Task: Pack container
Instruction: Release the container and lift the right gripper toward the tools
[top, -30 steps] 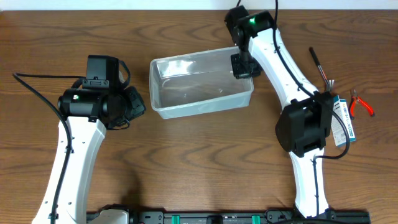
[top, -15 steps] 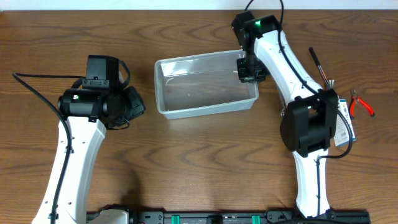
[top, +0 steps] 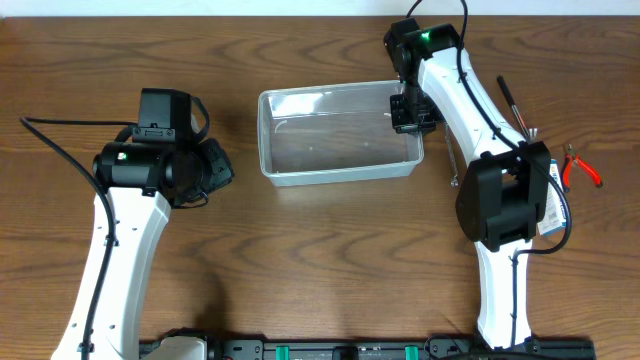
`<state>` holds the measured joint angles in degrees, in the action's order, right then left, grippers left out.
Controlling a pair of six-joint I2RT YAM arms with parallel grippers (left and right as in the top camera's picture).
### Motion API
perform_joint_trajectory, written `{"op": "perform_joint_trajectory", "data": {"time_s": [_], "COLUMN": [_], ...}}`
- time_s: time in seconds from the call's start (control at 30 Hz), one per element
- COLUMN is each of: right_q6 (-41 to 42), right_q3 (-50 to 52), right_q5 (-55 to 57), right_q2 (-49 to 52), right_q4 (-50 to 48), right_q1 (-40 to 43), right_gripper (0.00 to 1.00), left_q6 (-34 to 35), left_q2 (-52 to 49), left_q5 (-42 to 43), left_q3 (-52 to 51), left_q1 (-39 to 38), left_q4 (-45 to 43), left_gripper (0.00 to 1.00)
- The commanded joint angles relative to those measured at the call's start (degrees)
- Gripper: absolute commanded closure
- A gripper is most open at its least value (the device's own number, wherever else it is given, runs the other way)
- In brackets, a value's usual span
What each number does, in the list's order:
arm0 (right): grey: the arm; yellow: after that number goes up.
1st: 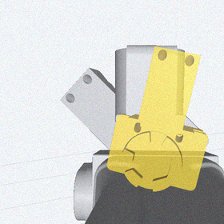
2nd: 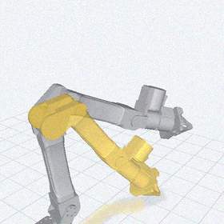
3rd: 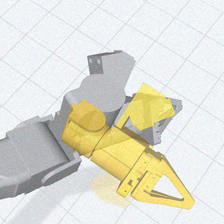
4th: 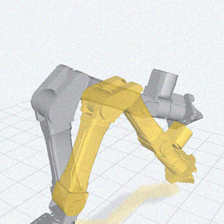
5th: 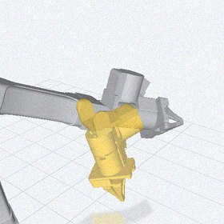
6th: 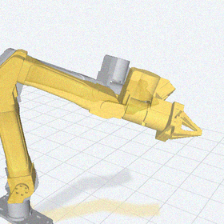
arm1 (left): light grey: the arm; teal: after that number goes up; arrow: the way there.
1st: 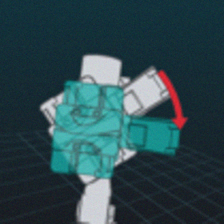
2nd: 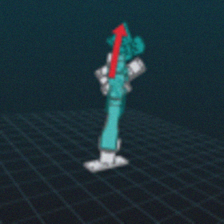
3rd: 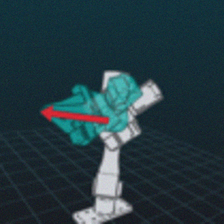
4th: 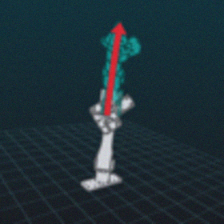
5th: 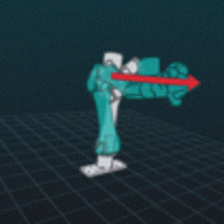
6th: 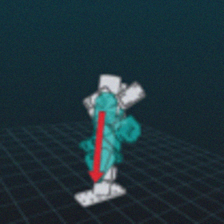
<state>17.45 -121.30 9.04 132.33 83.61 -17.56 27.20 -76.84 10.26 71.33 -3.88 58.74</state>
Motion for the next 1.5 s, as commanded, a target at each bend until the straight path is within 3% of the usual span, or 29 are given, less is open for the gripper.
{"op": "perform_joint_trajectory", "data": {"time_s": [0.0, 0.37, 0.4, 0.47, 0.5, 0.63, 0.7, 0.9, 1.1, 1.2, 1.27, 1.33, 1.37, 1.47], "right_q6": [1.9, 2.3, 2.3, 2.2, 2.2, 2.0, 1.8, -0.4, -2.2, -2.5, -5.7, -5.9, -6.6, -9.4], "right_q3": [1.7, 2.1, 2.1, 2.1, 2.1, 2.1, 2.0, -2.6, -17.6, -27.1, -29.4, -29.5, -29.5, -29.5], "right_q5": [5.1, 5.4, 5.6, 5.8, 5.8, 5.8, 5.6, 0.0, -0.6, 0.9, 0.4, 1.1, 1.5, 1.5], "right_q2": [-0.1, -0.1, -0.1, -0.1, -0.1, -0.1, -0.2, -0.9, -2.4, -4.2, -7.3, -11.5, -13.2, -17.9], "right_q4": [1.0, 1.5, 1.5, 1.4, 1.4, 1.2, 0.9, 1.1, 6.7, 13.6, 13.7, 13.7, 13.7, 13.7], "right_q1": [0.7, 1.1, 1.1, 1.1, 1.1, 1.1, 1.1, 1.1, 1.6, 3.0, 4.7, 6.9, 8.1, 12.3], "right_gripper": [0.98, 0.97, 0.92, 0.65, 0.56, 0.32, 0.26, 0.23, 0.2, 0.12, 0.01, 0.01, 0.01, 0.01], "left_q6": [0.3, 0.3, 0.3, 0.3, 0.3, 0.3, 0.3, 0.3, -0.4, -0.6, -0.6, -0.6, -0.6, -0.6], "left_q2": [-0.3, -0.3, -0.3, -0.3, -0.3, -0.3, -0.3, -0.3, -0.3, -0.3, -0.3, -0.3, -0.3, -0.3], "left_q5": [-0.9, -0.9, -0.9, -0.9, -0.9, -0.9, -0.9, -0.9, -0.9, -0.9, -0.9, -0.9, -0.9, -0.9], "left_q3": [0.8, 0.8, 0.8, 0.8, 0.8, 0.8, 0.8, 0.8, 0.8, 0.8, 0.8, 0.8, 0.8, 0.8], "left_q1": [-0.1, -0.1, -0.1, -0.1, -0.1, -0.1, -0.1, -0.1, -0.1, -0.1, -0.1, -0.1, -0.1, -0.1], "left_q4": [0.1, 0.6, 0.6, 0.6, 0.6, 0.6, 0.6, 0.6, 0.6, 0.7, 0.9, 1.1, 1.3, 1.7], "left_gripper": [0.71, 0.71, 0.71, 0.71, 0.71, 0.71, 0.71, 0.71, 0.71, 0.7, 0.71, 0.7, 0.62, 0.55]}}
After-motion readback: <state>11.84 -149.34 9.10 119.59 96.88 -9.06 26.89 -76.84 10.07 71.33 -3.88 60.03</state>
